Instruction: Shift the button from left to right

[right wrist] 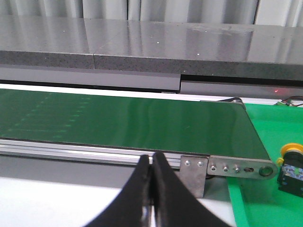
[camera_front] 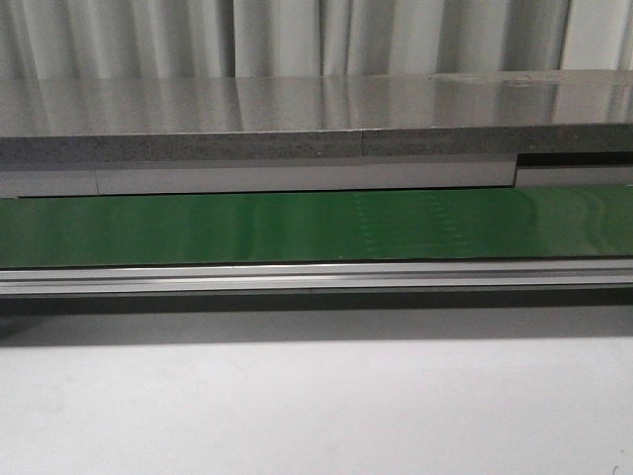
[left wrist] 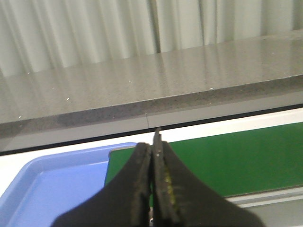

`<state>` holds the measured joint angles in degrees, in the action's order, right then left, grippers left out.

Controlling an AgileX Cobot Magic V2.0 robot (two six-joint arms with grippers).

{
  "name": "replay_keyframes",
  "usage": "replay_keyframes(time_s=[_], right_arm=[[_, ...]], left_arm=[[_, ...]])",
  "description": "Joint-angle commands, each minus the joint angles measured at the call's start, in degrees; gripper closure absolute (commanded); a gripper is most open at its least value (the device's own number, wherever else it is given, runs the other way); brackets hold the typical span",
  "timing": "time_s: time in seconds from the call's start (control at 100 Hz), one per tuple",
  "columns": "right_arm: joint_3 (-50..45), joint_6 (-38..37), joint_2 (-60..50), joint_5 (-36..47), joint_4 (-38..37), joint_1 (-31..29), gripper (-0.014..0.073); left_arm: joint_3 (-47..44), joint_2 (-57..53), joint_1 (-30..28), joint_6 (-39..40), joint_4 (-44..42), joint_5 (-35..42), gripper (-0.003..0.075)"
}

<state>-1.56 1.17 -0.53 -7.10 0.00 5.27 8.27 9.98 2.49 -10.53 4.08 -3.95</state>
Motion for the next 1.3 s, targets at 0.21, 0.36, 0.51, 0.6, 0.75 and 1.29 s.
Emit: replay_keyframes(time_s=[0.21,0.36,0.51,0.6,0.75,1.29], right_arm=[[0.83,-0.13,-1.23,4.97,0.0,-0.02,0.0661],[0.83,-0.13,-1.15,5.03,0.0,-0.02,0.0661],[0.83,-0.13,-1.17,5.03,0.0,-0.02,0.0661],[0.83,-0.13,-1.17,5.03,0.0,-0.02,0.0661],[0.83,-0.13,-1.17,5.03,0.0,-0.02,0.0661],[0.83,-0.13,-1.17,5.03,0.0,-0.02,0.0661]], left_arm=[[-6.86,-8.79,-5.93,6.04,-1.36,4.89,0.0741],[-10.6,-11.83,-6.14,6.57,-1.65,5.6,0.0741],[-11.32,-12.06,-6.14,6.62,-1.65,3.58,0.0741],[-11.32,-12.06,-6.14,6.62,-1.65,3.95,0.0741],[-11.32,-12.06,-6.14,6.62,-1.65,3.58,0.0741],[-11.32,-12.06,-6.14,6.62,-1.65,3.58,0.0741]])
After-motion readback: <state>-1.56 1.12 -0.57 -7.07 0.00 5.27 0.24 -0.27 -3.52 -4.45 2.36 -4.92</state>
